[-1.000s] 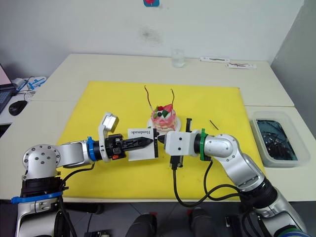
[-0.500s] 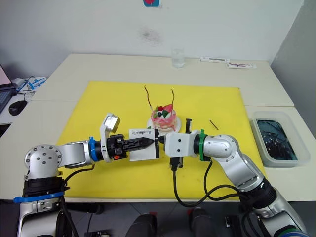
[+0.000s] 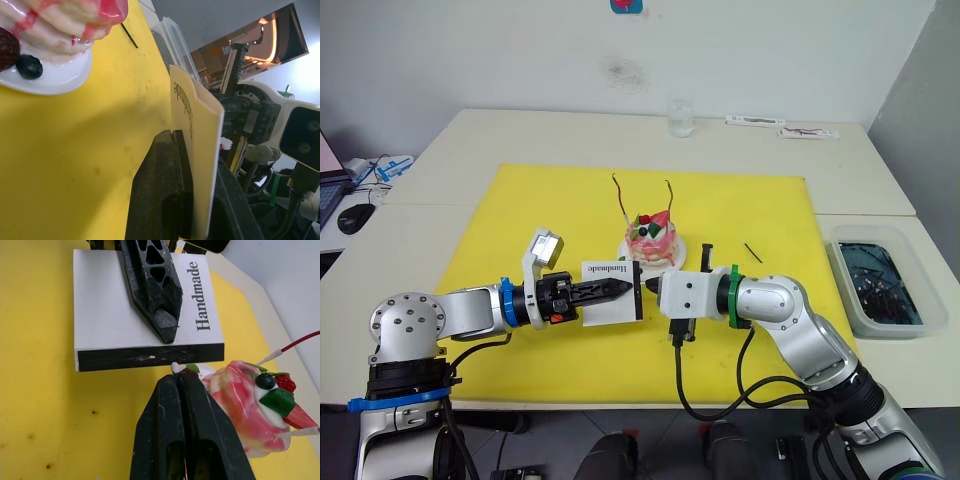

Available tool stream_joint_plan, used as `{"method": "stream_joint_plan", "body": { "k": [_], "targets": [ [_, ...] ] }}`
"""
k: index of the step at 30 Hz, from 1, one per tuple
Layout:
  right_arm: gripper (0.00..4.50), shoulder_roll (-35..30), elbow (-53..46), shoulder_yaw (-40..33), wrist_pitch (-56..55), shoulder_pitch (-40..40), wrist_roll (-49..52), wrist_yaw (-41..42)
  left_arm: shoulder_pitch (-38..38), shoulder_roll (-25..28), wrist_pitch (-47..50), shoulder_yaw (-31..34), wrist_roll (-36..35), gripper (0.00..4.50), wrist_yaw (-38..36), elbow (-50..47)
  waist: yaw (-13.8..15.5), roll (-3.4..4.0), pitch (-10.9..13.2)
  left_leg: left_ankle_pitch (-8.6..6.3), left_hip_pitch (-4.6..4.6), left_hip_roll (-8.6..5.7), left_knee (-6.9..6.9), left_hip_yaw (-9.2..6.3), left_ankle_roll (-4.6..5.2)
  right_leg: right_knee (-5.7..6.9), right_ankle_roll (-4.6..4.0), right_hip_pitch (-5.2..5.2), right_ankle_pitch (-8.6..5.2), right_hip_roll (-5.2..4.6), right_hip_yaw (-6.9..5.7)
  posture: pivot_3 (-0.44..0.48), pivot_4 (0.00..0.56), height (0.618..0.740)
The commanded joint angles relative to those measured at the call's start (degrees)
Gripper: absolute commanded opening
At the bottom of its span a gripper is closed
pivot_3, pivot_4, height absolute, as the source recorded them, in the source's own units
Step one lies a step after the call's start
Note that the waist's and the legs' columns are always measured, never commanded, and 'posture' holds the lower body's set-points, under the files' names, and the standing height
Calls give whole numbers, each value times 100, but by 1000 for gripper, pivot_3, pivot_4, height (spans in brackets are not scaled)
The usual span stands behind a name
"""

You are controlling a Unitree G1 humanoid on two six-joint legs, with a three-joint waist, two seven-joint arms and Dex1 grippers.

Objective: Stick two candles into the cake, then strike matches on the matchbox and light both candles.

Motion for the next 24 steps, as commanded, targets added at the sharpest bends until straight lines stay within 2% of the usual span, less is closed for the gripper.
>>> {"method": "stream_joint_plan", "body": {
  "k": [1,17,24],
  "targets": [
    [21,23,-147,-38,-45,-22,-5,20,-74,-25,-50,121,-213,0,-57,-130,0,0,0,0,0,0,0,0,0,0,0,0,0,0,0,0,150,740],
    [21,187,-4,213,-14,-165,-114,217,-86,-246,-106,11,-213,0,-33,-260,0,0,0,0,0,0,0,0,0,0,0,0,0,0,0,0,150,740],
    [21,115,-79,323,-41,-129,-4,553,-189,-317,-285,-41,-45,0,-86,-274,2,0,0,0,0,0,0,0,0,0,0,1,0,0,0,0,150,740]
  ]
}}
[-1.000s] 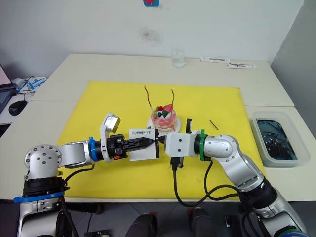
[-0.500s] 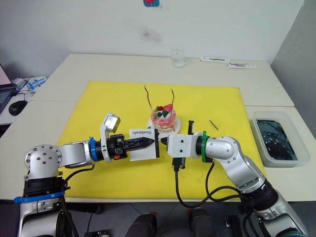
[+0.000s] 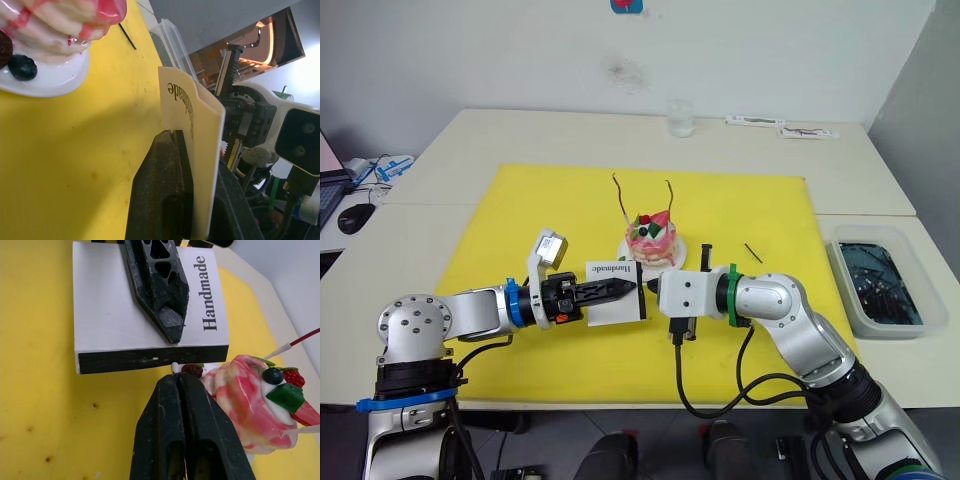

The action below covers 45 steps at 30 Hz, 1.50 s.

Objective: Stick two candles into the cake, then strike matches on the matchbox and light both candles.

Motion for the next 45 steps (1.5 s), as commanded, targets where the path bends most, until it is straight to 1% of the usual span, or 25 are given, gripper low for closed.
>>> {"method": "stream_joint_plan", "body": {
  "k": [1,5,8,11,12,15,18,22,26,34,45],
  "targets": [
    [21,-7,-264,276,-86,-6,147,363,-223,-79,-271,-14,-48,0,-171,-252,1,0,0,0,0,0,0,0,0,0,0,0,0,0,0,0,150,740],
    [21,-177,-460,248,-142,77,326,640,-474,82,-548,104,194,0,-281,-100,3,0,0,0,0,0,0,-1,0,1,0,-1,0,1,-1,0,150,740],
    [21,-417,-734,118,-150,168,534,918,-926,323,-820,471,236,0,-188,130,7,-2,1,0,-3,0,1,-11,0,0,0,0,0,2,-11,0,150,740],
    [21,-622,-951,-49,-116,266,724,1061,-1089,618,-827,773,137,0,-82,207,-10,-1,1,0,0,-1,2,-5,0,-4,2,4,0,0,-5,0,150,740],
    [21,-671,-973,-84,-122,282,763,1079,-1084,670,-808,809,117,0,-69,205,-20,-1,1,0,2,-1,0,0,-1,-6,2,4,0,-1,-1,0,150,740],
    [21,-758,-1007,-245,-57,342,831,1010,-560,885,-482,895,-129,0,-44,-148,-42,-1,1,0,3,-1,-4,2,0,-5,0,2,-1,-1,1,0,150,740],
    [21,-703,-953,-325,0,330,840,877,-4,755,-300,701,-343,0,60,-599,-38,-1,1,0,0,1,-5,-1,-1,-5,-2,0,-3,0,-1,0,150,740],
    [21,-651,-924,-335,18,301,837,795,270,611,-300,445,-390,0,100,-900,23,-2,1,0,-1,1,2,-5,-1,-3,-1,3,-1,-1,-6,0,150,740],
    [21,-574,-903,-334,40,257,827,709,319,447,-363,306,-459,0,164,-839,15,-2,1,1,2,-2,8,-3,-1,-4,-21,6,-6,-1,-1,0,150,740],
    [21,-396,-882,-340,113,167,783,489,335,495,-372,145,-418,0,17,-780,11,-2,1,1,3,-1,4,-3,-1,0,-12,3,1,1,-2,0,150,740],
    [21,-146,-546,-163,14,-34,564,217,327,482,-335,84,-490,0,-8,-786,11,-2,1,1,2,-1,4,-3,-1,-2,-11,3,2,0,-2,0,150,740]
  ]
}}
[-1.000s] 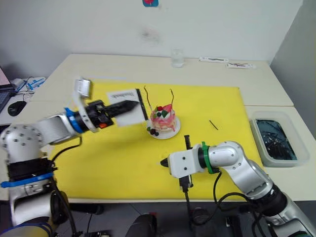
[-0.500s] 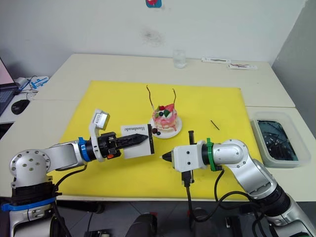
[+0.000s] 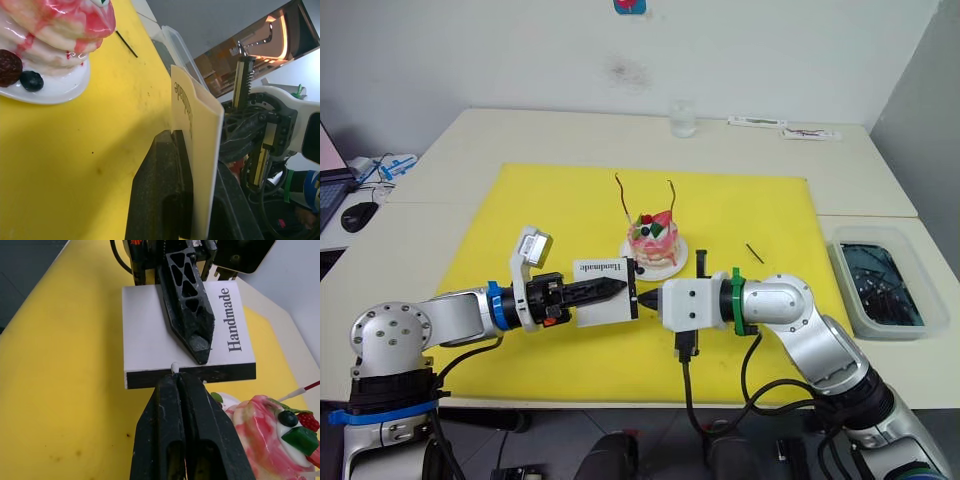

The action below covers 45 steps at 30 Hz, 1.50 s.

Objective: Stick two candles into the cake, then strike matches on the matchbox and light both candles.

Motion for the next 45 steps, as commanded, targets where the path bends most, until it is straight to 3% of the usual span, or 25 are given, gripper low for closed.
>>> {"method": "stream_joint_plan", "body": {
  "k": [1,14,23,30,36,45],
  "targets": [
    [21,49,23,-1,-112,-119,-86,-80,-7,41,-24,27,-206,0,-64,-115,0,0,0,0,0,0,0,0,0,0,0,0,0,0,0,0,150,740],
    [21,156,203,166,-234,-102,-332,-115,56,-56,-35,7,-464,0,116,-172,1,0,0,0,0,0,-1,0,0,0,0,0,0,0,0,0,150,740],
    [21,332,503,868,-233,81,-792,43,-223,-669,-339,88,-1131,0,872,56,3,0,0,0,0,0,1,0,0,1,5,1,3,0,1,0,150,740],
    [21,3,193,468,-92,204,-525,360,-922,38,-634,644,-1652,0,1291,714,-5,-2,1,1,-4,0,1,-15,-1,5,4,0,3,2,-12,0,150,740],
    [21,-44,10,193,85,192,-328,297,-501,460,-533,452,-1694,0,1160,408,-16,-1,0,1,3,0,-4,3,-1,3,6,-1,3,0,4,0,150,740],
    [21,-119,-66,-34,242,211,-240,182,93,559,-690,238,-1350,0,940,160,3,-1,0,1,2,0,0,0,-1,2,-7,-1,-4,0,2,0,150,740]
  ]
}}
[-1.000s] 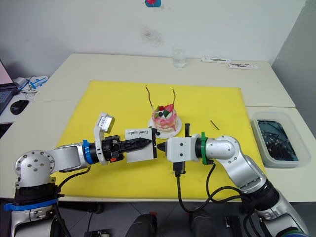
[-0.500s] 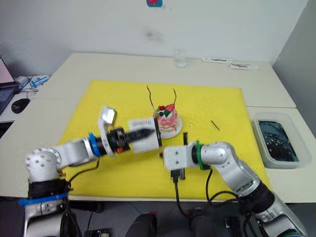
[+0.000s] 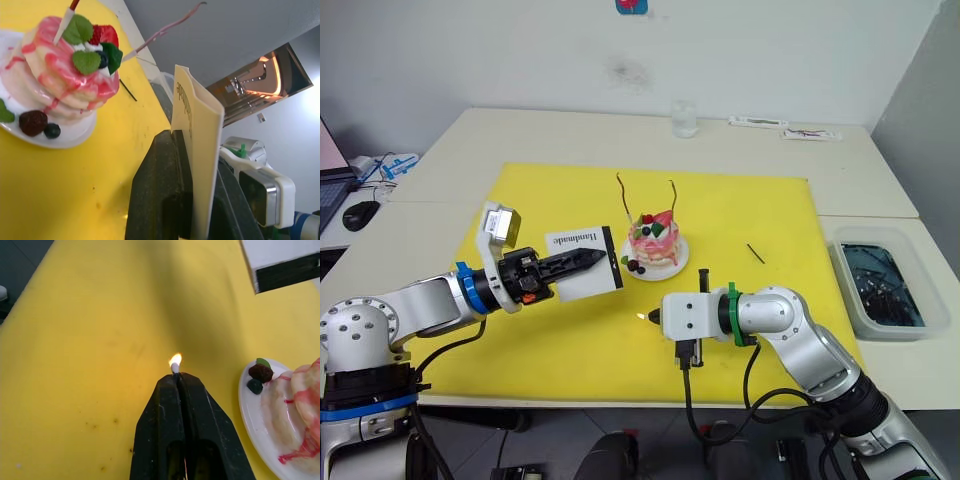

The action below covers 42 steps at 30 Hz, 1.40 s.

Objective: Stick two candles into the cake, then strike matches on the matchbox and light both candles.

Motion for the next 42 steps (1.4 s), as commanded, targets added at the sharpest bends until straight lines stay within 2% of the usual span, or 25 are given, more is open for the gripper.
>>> {"method": "stream_joint_plan", "body": {
  "k": [1,10,17,22,31,42],
  "targets": [
    [21,-86,-320,-325,68,-55,111,-77,174,142,-166,29,232,0,-179,-159,-2,0,0,0,1,0,0,2,0,0,-1,0,-1,0,2,0,150,740],
    [21,65,-321,-697,502,-555,332,-236,899,63,-338,-70,779,0,-493,-272,-4,0,0,0,-1,0,-2,3,0,-1,-8,-3,-5,0,2,0,150,740],
    [21,438,102,-640,605,-1178,208,-579,1051,-267,-441,-425,1138,0,-586,-425,-3,0,0,0,-1,0,0,3,0,-2,-11,-1,-6,0,3,0,150,740],
    [21,880,798,-560,475,-1887,-92,-1066,1068,-611,-575,-737,1546,0,-590,-463,-7,1,0,0,-1,0,-3,9,0,-1,-5,-5,-2,0,8,0,150,740],
    [21,1323,1922,-563,182,-2673,-411,-1645,1071,-940,-579,-734,1543,0,-402,-641,-10,1,0,0,-4,1,-6,8,0,-3,8,-5,6,0,7,0,150,740],
    [21,1504,2498,-562,-173,-2923,-535,-1803,1114,-964,-593,-667,1506,0,-404,-707,-14,1,0,0,-2,1,-7,8,0,-2,10,-5,8,0,6,0,150,740]
  ]
}}
